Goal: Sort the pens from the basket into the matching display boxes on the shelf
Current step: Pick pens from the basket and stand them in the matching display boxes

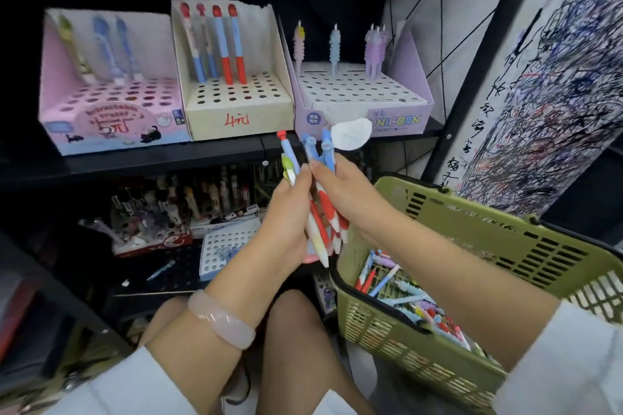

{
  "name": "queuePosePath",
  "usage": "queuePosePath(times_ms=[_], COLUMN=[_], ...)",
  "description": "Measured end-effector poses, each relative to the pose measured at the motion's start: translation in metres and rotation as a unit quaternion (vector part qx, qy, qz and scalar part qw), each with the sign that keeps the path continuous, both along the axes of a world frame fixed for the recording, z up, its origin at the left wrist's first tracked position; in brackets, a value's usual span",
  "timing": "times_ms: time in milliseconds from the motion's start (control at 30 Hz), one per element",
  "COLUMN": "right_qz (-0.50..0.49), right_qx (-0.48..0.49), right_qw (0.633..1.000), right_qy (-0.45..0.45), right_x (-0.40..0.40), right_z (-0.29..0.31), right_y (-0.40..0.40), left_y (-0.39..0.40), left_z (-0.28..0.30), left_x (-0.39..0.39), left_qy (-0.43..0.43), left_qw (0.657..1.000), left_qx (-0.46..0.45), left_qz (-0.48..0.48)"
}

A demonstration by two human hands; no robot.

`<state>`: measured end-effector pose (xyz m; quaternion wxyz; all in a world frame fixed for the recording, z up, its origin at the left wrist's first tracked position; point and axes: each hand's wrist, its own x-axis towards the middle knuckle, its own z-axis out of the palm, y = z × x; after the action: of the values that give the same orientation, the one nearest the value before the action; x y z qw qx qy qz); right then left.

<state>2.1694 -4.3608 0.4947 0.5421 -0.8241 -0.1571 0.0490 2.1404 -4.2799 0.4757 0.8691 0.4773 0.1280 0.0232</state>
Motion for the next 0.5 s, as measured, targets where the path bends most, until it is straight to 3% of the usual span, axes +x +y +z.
queuePosePath(times_ms=[200, 500], right_qz=[0.077, 0.119], right_qx=[0.022, 0.031], right_qw=[0.995, 0.992], right_qy=[0.061, 0.015], right_x=[0.006, 0.017], right_z=[0.016, 0.039], right_y=[0.053, 0.103], left_y=[0.044, 0.11], left_z=[0.007, 0.032], left_x=[-0.007, -0.015], left_qy=[-0.005, -0.027], left_qw=[0.999, 0.996], left_qx=[0.024, 0.074], left_qz=[0.031, 0.048])
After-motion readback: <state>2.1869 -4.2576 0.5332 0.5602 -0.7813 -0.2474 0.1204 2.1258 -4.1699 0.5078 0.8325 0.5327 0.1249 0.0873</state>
